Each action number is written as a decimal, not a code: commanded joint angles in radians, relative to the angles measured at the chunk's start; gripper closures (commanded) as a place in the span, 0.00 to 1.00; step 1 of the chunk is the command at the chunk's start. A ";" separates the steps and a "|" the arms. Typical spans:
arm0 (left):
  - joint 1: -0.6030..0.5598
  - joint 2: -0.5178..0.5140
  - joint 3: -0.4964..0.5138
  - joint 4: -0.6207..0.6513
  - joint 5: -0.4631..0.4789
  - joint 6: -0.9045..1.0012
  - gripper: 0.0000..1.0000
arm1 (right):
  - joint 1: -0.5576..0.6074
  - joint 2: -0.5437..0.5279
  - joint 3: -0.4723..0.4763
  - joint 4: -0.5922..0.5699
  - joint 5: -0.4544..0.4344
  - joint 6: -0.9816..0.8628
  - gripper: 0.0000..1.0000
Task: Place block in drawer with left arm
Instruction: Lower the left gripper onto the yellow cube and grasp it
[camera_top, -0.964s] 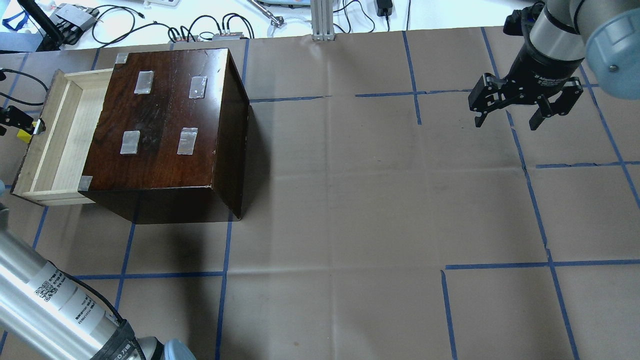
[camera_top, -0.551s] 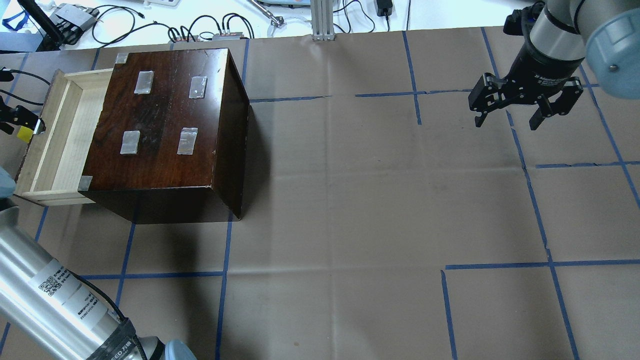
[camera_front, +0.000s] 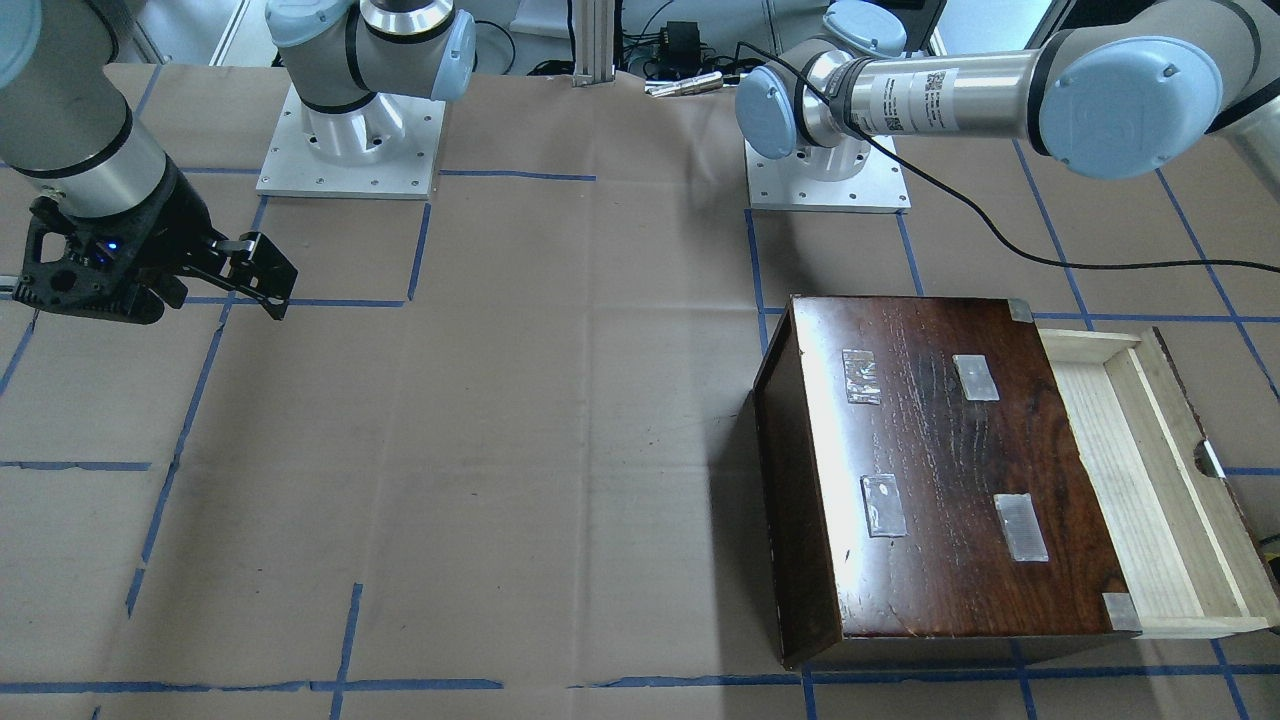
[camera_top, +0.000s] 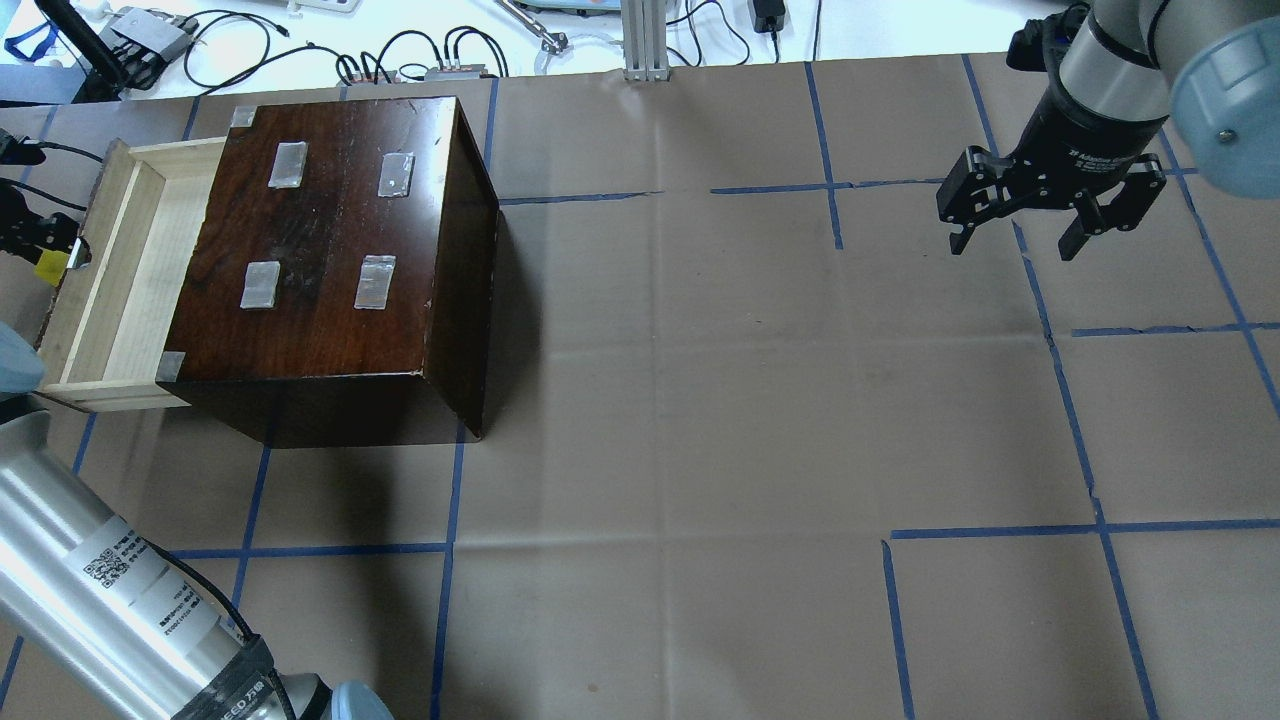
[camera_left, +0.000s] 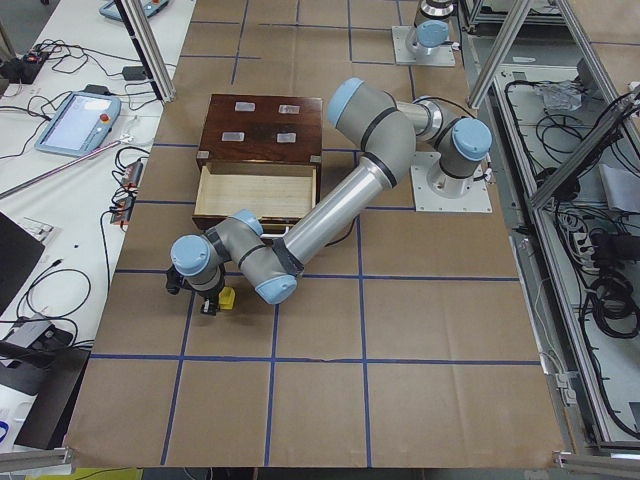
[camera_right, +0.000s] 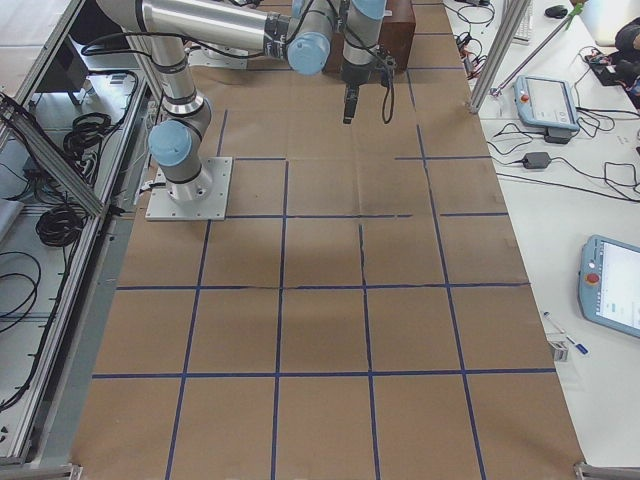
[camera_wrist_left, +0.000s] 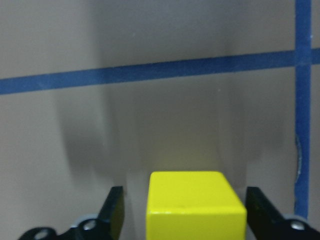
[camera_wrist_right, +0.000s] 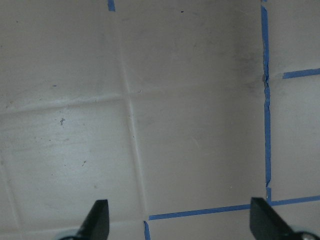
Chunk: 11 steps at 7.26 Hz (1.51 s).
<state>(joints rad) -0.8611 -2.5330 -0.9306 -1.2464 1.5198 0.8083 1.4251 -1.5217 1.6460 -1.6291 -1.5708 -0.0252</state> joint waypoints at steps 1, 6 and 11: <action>-0.001 0.028 0.004 -0.010 0.000 0.000 1.00 | 0.000 0.000 0.000 0.000 0.000 -0.001 0.00; -0.004 0.490 -0.146 -0.346 0.106 0.002 1.00 | 0.000 0.000 0.000 0.000 0.000 0.001 0.00; -0.182 0.646 -0.548 -0.164 0.068 -0.133 1.00 | 0.000 0.000 0.000 0.000 0.000 -0.001 0.00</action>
<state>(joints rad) -1.0090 -1.8823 -1.4087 -1.4800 1.5904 0.6989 1.4251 -1.5217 1.6459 -1.6291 -1.5708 -0.0250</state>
